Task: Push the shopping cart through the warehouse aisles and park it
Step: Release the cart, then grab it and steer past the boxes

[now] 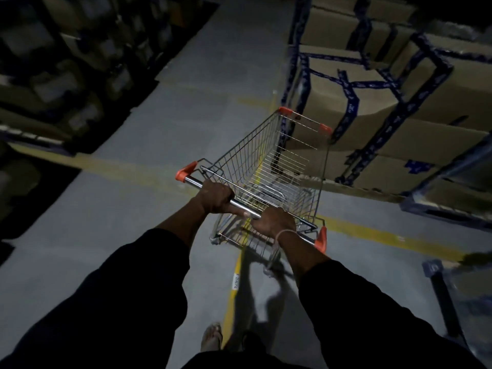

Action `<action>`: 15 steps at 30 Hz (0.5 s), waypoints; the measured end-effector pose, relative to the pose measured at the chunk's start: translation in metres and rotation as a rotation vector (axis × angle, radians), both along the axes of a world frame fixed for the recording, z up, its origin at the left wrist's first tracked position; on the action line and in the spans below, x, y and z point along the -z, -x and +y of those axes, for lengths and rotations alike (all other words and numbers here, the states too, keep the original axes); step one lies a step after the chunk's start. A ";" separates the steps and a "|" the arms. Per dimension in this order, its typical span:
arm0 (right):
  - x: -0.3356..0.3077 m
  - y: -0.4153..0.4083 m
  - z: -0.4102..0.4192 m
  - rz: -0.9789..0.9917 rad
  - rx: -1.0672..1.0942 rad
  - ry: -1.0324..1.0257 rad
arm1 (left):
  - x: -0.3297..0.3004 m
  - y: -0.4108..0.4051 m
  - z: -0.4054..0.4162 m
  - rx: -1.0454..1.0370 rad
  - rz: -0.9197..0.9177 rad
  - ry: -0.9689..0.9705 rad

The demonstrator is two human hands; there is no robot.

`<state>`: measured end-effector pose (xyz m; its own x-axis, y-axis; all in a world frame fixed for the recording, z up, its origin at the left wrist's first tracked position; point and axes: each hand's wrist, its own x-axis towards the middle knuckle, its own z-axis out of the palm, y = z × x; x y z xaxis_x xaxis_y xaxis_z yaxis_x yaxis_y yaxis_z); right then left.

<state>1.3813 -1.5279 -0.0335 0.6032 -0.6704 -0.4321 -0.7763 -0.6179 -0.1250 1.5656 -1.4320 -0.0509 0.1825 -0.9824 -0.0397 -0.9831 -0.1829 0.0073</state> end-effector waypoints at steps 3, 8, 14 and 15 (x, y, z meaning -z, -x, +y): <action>0.001 -0.010 0.015 -0.005 -0.077 0.002 | 0.002 -0.002 0.030 -0.099 -0.023 -0.026; 0.005 -0.025 0.042 -0.027 -0.219 0.004 | 0.005 -0.001 0.083 -0.243 0.007 -0.044; 0.008 -0.044 0.075 -0.024 -0.405 0.035 | -0.003 0.014 0.143 -0.449 0.024 -0.050; 0.009 -0.047 0.080 -0.018 -0.438 0.040 | -0.002 0.016 0.153 -0.486 0.032 -0.049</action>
<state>1.4283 -1.4476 -0.0421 0.8417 -0.3657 -0.3974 -0.4376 -0.8930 -0.1052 1.5494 -1.2791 -0.0485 0.6171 -0.7809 -0.0971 -0.7835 -0.6211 0.0159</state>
